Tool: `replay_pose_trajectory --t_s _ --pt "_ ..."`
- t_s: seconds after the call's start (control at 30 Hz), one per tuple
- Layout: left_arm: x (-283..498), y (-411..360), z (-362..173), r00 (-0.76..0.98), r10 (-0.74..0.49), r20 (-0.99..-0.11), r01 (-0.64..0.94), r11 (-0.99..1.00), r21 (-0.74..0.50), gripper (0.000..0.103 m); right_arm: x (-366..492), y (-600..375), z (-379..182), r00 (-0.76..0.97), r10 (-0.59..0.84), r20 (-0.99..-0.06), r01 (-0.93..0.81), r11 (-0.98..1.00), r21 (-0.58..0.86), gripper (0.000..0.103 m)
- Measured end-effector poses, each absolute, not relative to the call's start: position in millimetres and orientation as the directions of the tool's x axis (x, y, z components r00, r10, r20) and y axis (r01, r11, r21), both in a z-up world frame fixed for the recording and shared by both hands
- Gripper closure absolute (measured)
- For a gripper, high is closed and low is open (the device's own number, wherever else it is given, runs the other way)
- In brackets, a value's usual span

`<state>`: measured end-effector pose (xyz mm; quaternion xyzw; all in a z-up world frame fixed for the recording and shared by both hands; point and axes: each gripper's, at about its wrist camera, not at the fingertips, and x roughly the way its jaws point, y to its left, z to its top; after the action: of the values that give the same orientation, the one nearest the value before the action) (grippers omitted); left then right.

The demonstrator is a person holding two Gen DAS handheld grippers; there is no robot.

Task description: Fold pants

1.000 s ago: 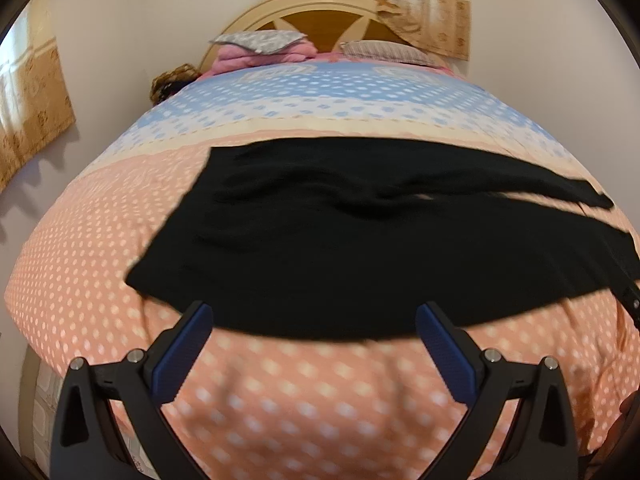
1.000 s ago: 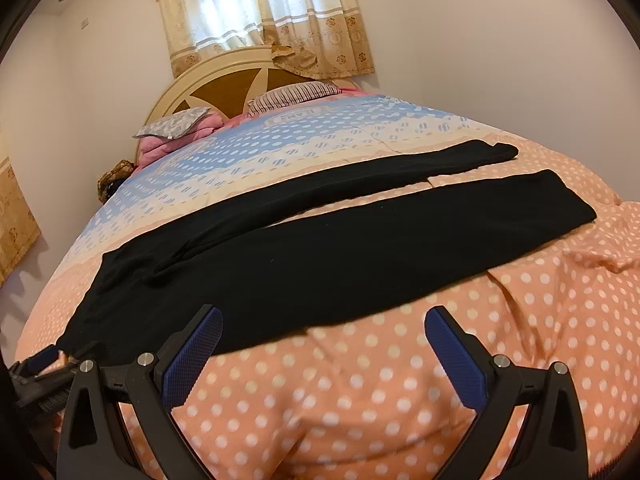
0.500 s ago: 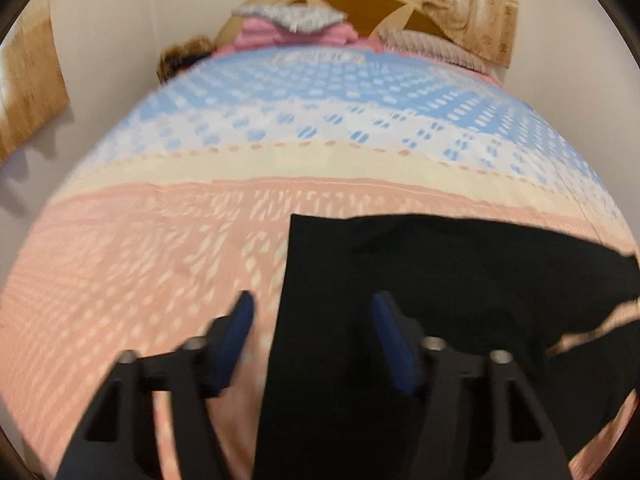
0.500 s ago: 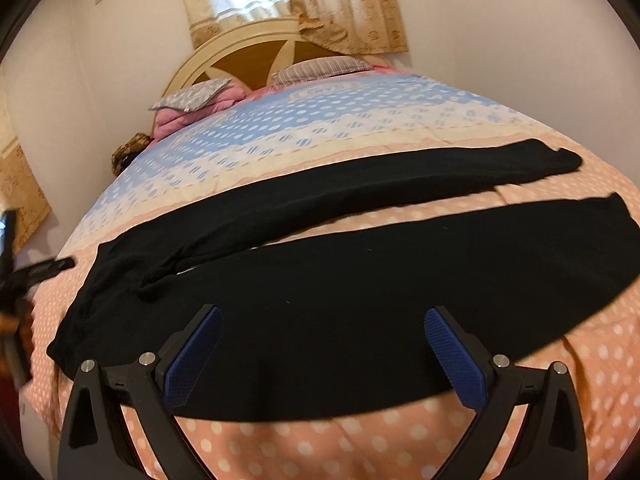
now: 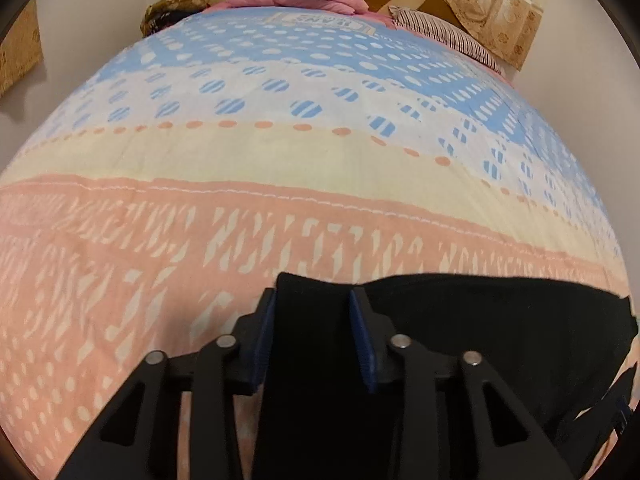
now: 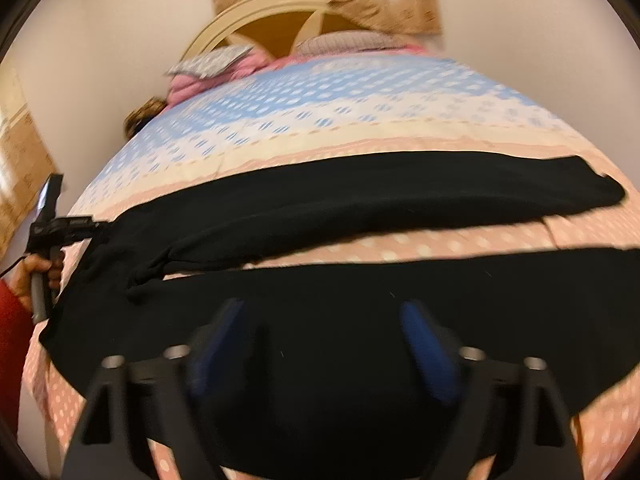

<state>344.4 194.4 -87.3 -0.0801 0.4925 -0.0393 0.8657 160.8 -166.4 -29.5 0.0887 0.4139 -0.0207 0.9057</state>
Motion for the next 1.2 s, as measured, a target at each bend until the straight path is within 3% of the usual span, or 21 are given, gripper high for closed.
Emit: replay_pose_trajectory --t_s 0.07,0.17,0.4,0.57,0.67,0.7,0.73,0.8,0.9,1.2 --pt "344 194 -86 0.512 -0.169 -0.842 0.008 0.981 -0.192 0.082 178 -171 -27 0.637 0.067 -0.768 0.073 0.987 0.146 0.037" --pt "343 192 -83 0.521 -0.176 -0.835 0.023 0.981 -0.193 0.086 214 -178 -19 0.626 0.118 -0.771 -0.008 0.989 0.145 0.037" --pt "344 189 -83 0.532 -0.161 -0.831 0.035 0.985 -0.169 0.086 333 -193 -32 0.503 0.234 -0.832 -0.169 0.971 0.171 0.037" --pt "347 196 -84 0.528 -0.153 -0.835 0.018 0.985 -0.169 0.072 383 -187 -56 0.429 0.174 -0.886 -0.262 0.963 0.062 0.037" --pt "350 199 -84 0.53 -0.163 -0.832 0.011 0.983 -0.186 0.075 386 -182 -59 0.421 0.191 -0.887 -0.317 0.947 0.054 0.037" --pt "350 199 -84 0.533 -0.163 -0.831 0.014 0.983 -0.184 0.076 384 -181 -59 0.417 0.19 -0.889 -0.33 0.943 0.046 0.045" --pt "350 197 -83 0.537 -0.162 -0.828 0.022 0.984 -0.179 0.084 383 -180 -58 0.408 0.205 -0.89 -0.347 0.936 0.057 0.065" --pt "348 193 -80 0.552 -0.161 -0.818 0.029 0.984 -0.174 0.088 376 -176 -53 0.387 0.236 -0.891 -0.367 0.926 0.086 0.089" --pt "343 194 -69 0.58 -0.158 -0.8 0.019 0.983 -0.18 0.089 367 -174 -45 0.4 0.217 -0.89 -0.344 0.936 0.073 0.097" --pt "275 207 1 0.744 -0.199 -0.637 0.069 0.972 -0.224 0.089 270 -171 40 0.626 0.254 -0.737 -0.324 0.945 0.05 0.097"
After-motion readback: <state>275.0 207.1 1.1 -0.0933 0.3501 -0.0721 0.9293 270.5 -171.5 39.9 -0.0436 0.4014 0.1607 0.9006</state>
